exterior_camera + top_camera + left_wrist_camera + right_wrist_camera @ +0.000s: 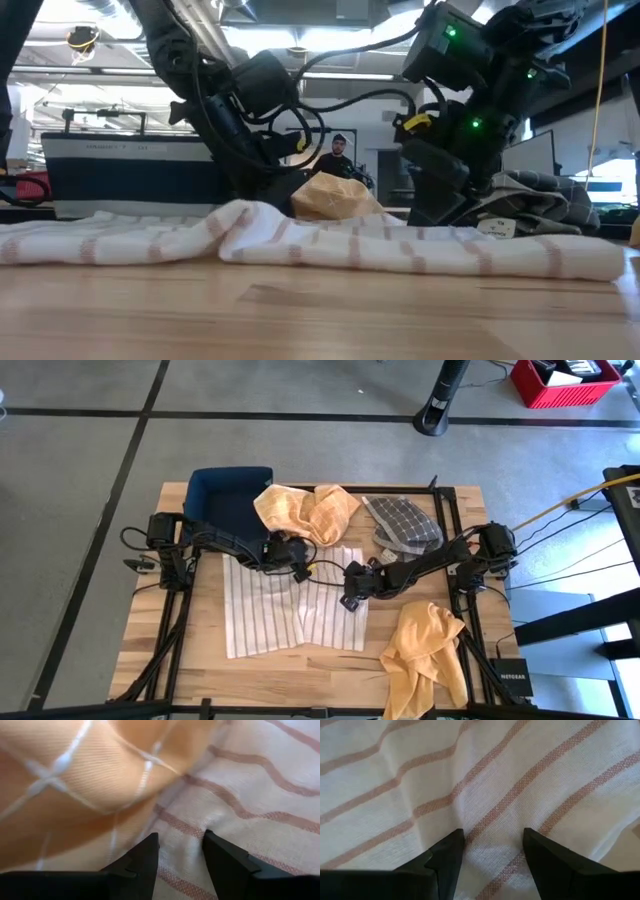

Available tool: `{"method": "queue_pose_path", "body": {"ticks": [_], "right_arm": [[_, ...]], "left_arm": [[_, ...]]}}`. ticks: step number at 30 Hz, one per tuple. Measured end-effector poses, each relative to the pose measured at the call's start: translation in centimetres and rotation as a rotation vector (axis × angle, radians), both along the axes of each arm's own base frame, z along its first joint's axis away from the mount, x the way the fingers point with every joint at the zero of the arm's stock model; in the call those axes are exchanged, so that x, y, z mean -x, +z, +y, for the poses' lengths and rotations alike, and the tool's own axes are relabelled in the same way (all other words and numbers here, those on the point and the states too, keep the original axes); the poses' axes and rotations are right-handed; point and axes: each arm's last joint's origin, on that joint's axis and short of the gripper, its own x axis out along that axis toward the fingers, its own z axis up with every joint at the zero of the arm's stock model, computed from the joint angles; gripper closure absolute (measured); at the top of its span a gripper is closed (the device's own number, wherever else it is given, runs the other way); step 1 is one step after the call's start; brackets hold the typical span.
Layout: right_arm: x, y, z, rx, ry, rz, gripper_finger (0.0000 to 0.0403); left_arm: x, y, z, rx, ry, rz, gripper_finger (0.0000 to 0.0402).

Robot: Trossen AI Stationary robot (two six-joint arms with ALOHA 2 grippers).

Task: Fold towel
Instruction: Fold the white towel

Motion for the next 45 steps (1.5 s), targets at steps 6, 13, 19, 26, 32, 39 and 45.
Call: {"method": "queue_pose_path", "body": {"ticks": [6,13,19,26,32,39,45], "right_arm": [[0.5,1.2,0.0,-0.029,0.021,-0.003,0.0194],[1.3,4.4,0.6,-0.095,0.163,-0.066,0.0194],[1.7,4.5,4.2,-0.123,0.418,-0.077,0.0194],[2.2,2.7,7.1,0.022,0.666,-0.015,0.0194],[2.3,1.2,6.9,-0.045,0.683,0.097,0.0194],[2.7,2.1,6.9,-0.116,0.667,0.09,0.0194],[1.2,5.5,6.4,-0.137,0.639,0.03,0.0194]], "left_arm": [[-0.5,1.4,-2.5,0.041,-0.178,-0.001,0.0254],[0.8,6.3,-7.0,0.123,-0.334,-0.044,0.0254],[4.3,6.7,-12.7,0.301,-0.39,0.112,0.0254],[7.5,4.3,-16.4,0.322,-0.318,0.364,0.0254],[8.7,3.3,-17.0,0.328,-0.222,0.495,0.0254],[9.3,3.8,-17.9,0.42,-0.245,0.486,0.0254],[8.9,6.8,-18.2,0.476,-0.318,0.391,0.0254]]}}
